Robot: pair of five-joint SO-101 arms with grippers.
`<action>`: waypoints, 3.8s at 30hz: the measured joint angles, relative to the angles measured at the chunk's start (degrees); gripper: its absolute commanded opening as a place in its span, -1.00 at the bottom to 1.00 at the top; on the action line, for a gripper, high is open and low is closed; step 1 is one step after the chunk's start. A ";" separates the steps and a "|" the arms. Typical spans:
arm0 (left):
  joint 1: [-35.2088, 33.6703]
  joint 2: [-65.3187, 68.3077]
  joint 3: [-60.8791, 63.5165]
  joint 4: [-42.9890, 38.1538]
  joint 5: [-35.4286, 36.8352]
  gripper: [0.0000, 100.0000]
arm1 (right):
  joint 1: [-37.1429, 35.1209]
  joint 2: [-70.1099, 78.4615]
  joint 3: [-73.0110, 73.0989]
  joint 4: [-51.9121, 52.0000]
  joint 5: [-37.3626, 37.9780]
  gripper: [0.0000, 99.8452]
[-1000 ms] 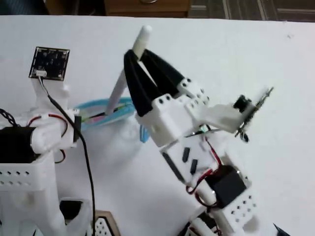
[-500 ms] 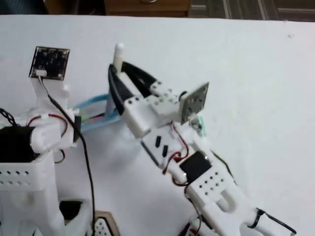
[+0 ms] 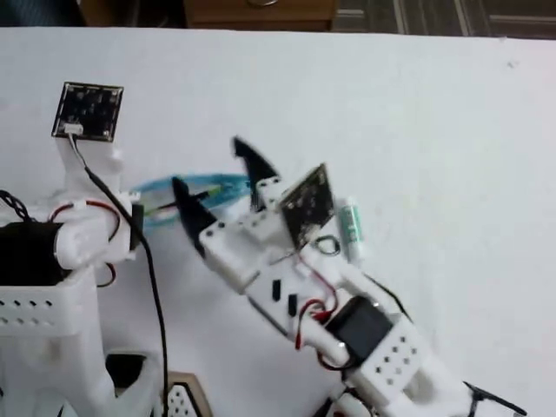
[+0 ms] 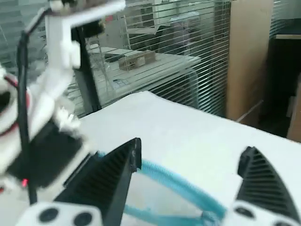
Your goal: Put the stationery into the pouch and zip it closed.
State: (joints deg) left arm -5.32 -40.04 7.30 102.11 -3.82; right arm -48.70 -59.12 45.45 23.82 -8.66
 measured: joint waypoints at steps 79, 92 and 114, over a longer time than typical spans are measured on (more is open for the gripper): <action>0.00 0.00 0.26 0.00 -0.09 -0.96 | 37.71 -0.09 8.97 32.79 8.09 -0.97; 0.00 0.00 0.26 0.00 -0.09 -0.96 | 16.18 -22.51 0.00 10.29 -10.90 -0.97; 0.00 0.00 0.26 0.00 -0.09 -0.96 | 3.96 5.89 -3.52 -7.38 -8.44 -0.97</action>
State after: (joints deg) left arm -5.32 -40.04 7.56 102.11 -3.91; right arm -44.75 -53.23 41.93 16.44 -17.10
